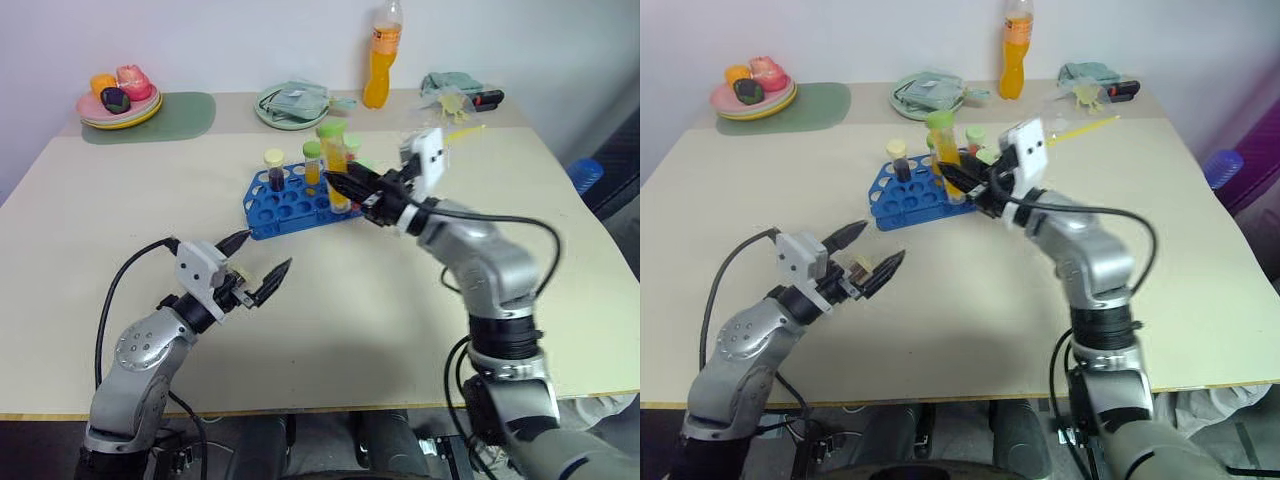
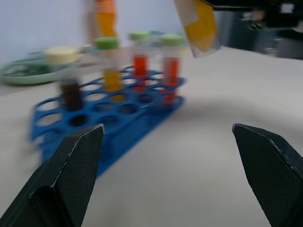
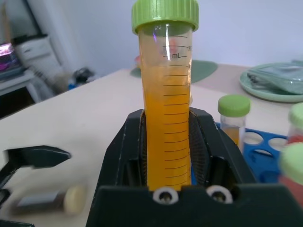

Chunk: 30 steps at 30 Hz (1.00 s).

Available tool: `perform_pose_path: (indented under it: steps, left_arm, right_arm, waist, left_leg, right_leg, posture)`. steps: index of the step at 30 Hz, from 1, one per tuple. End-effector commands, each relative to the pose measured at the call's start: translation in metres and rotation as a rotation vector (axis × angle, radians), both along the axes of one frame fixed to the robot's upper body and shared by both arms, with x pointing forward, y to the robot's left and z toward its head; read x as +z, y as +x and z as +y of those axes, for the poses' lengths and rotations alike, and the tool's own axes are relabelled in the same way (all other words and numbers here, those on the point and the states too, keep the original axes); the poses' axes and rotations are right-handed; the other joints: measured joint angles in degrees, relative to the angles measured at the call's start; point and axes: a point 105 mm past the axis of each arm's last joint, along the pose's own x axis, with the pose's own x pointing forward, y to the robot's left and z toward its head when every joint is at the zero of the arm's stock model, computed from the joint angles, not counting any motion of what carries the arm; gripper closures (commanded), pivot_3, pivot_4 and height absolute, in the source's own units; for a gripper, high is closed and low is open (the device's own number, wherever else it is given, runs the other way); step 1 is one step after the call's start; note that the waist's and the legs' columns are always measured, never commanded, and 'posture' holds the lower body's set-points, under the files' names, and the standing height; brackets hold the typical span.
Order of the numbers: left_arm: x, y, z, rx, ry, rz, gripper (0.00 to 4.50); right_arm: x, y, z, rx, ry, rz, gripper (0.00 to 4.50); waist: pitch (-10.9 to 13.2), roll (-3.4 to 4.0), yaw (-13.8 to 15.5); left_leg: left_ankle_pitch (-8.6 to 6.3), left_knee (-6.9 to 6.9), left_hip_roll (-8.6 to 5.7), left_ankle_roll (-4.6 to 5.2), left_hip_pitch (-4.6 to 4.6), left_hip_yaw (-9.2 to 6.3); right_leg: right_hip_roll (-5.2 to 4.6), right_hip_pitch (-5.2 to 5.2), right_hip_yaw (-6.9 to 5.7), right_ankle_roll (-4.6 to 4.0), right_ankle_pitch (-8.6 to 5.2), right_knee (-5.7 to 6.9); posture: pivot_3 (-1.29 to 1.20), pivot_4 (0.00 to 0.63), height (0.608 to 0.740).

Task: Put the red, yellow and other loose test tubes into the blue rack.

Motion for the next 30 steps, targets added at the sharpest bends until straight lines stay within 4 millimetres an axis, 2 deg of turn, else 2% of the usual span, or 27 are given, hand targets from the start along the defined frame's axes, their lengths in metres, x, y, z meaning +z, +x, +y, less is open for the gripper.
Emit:
perform_pose_path:
  steps: [1,3,7,13,18,30]
  left_arm:
    - [0.013,0.005,0.014,0.078,-0.026,-0.084,0.0]
    - [0.016,0.006,0.02,0.104,-0.06,-0.105,0.0]
    - [0.018,0.007,0.027,0.137,-0.085,-0.121,0.0]
    - [0.02,0.002,0.023,0.141,-0.094,-0.13,0.0]
    - [0.02,-0.002,0.019,0.124,-0.105,-0.123,0.0]
    - [0.023,-0.003,0.01,0.076,-0.11,-0.114,0.0]
  right_arm:
    - [-0.001,0.015,0.009,-0.111,0.039,-0.113,3.75]
    - [-0.01,0.027,0.014,-0.149,0.108,-0.107,3.75]
    - [-0.024,0.038,0.027,-0.162,0.096,-0.132,3.75]
    - [-0.038,0.052,0.034,-0.213,0.086,-0.128,3.75]
    - [-0.044,0.056,0.038,-0.215,0.076,-0.134,3.75]
    - [-0.056,0.065,0.033,-0.291,0.046,-0.128,3.75]
  waist:
    - [0.0,0.0,-0.1]
    - [0.0,0.0,-0.3]
    - [0.0,0.02,-0.2]
    - [0.0,0.02,-0.5]
    - [0.0,0.02,-0.5]
    - [0.0,0.03,-0.5]
  left_leg:
    - [0.0,0.0,-0.01,0.0,0.0,0.0]
    - [0.0,-0.03,0.0,-0.01,0.02,0.01]
    - [0.02,-0.06,0.0,-0.05,0.01,0.0]
    - [0.02,-0.08,0.01,-0.05,0.02,0.0]
    - [0.02,-0.09,0.01,-0.06,0.01,0.0]
    - [0.02,-0.09,0.01,-0.06,0.02,0.0]
  right_leg:
    - [0.0,-0.01,0.0,0.0,0.0,0.0]
    - [0.0,-0.02,0.0,0.0,0.0,0.0]
    - [0.0,-0.05,0.0,-0.01,0.0,0.01]
    - [0.02,-0.07,0.0,-0.01,0.0,0.03]
    - [0.0,-0.07,0.0,-0.01,0.0,0.03]
    - [0.01,-0.07,0.0,-0.02,0.0,0.04]
  posture:
    - [0.0,0.15,0.729]
    - [0.0,0.15,0.729]
    - [0.0,0.15,0.729]
    - [0.0,0.15,0.729]
    - [0.0,0.15,0.729]
    - [0.0,0.15,0.729]
